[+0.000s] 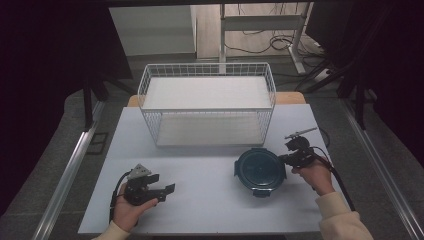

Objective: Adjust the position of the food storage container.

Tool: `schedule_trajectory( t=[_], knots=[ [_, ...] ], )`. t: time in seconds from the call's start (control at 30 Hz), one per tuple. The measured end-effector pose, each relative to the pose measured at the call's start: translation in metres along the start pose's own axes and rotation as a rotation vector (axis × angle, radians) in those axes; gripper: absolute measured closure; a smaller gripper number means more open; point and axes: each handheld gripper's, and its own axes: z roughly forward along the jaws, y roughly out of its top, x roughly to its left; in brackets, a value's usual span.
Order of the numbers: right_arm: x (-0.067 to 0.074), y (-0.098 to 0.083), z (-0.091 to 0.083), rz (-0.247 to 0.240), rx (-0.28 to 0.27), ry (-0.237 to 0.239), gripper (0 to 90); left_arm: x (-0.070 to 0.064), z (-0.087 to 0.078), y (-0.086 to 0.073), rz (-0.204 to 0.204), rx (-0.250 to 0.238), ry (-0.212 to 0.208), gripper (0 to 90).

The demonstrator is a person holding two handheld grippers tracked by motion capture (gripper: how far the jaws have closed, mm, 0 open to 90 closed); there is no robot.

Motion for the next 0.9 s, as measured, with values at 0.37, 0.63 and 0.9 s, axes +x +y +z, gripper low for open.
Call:
schedule_trajectory(
  t=[0.37,0.63,0.9],
  knots=[
    [0.006,0.0,0.0,0.008,-0.015,0.018,89.8,0.002,-0.003,0.0,-0.004,-0.008,0.002,23.9],
    [0.001,-0.026,-0.01,0.03,0.009,0.015,89.8,0.002,-0.003,0.0,-0.001,-0.012,0.0,23.9],
    [0.015,-0.041,-0.011,0.032,0.025,0.032,89.9,0.0,-0.004,0.0,0.004,-0.012,0.0,24.0]
  ],
)
